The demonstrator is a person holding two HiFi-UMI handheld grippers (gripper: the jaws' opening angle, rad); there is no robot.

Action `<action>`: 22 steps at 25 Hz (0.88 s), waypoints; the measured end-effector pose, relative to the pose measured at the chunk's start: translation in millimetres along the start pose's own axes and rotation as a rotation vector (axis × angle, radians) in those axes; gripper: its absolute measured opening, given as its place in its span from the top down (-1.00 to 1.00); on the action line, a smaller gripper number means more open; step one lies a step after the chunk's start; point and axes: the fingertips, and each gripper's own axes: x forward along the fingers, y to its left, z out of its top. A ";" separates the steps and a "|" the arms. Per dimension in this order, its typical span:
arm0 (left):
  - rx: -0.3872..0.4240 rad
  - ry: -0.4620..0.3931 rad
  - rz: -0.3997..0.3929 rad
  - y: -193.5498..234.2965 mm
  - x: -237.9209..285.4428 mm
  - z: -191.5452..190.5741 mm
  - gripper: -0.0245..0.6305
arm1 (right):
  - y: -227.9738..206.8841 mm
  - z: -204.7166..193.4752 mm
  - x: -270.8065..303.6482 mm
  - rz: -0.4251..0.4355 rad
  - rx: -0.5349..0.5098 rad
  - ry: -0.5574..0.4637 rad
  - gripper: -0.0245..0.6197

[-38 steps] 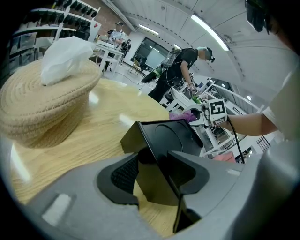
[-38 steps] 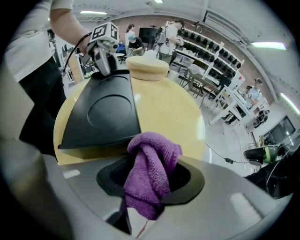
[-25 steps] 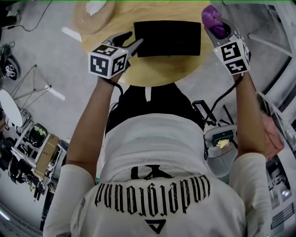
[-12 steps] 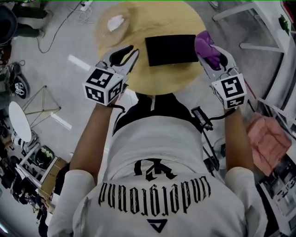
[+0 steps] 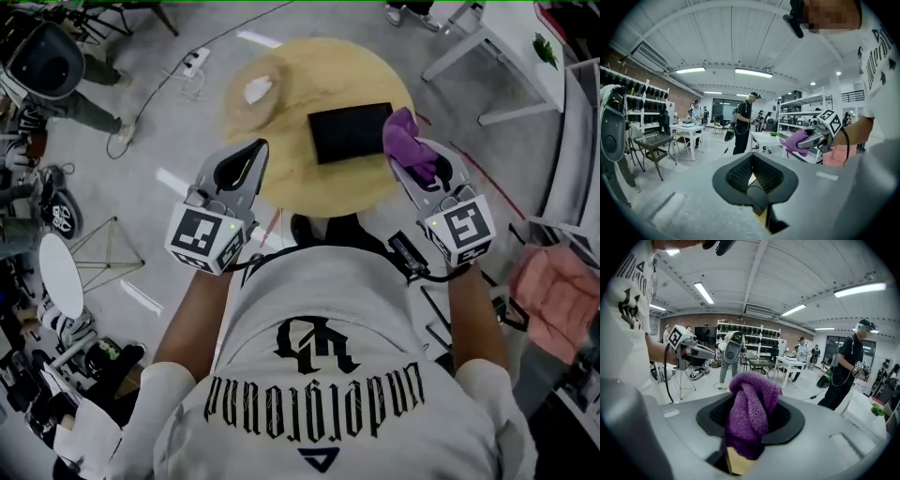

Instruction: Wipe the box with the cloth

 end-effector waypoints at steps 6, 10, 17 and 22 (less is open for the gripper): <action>-0.017 -0.055 -0.069 -61.8 -40.0 79.1 0.91 | 13.2 52.6 -85.6 -0.049 0.027 -0.035 0.42; -0.016 -0.092 -0.081 -34.5 -29.4 112.1 0.91 | -0.1 86.8 -71.3 -0.047 0.038 -0.054 0.42; -0.064 -0.116 -0.002 87.4 44.0 231.9 0.91 | -121.9 226.0 8.8 0.031 -0.014 -0.083 0.42; -0.076 -0.107 0.067 55.4 88.2 278.0 0.91 | -188.8 240.4 -24.3 0.094 -0.014 -0.102 0.42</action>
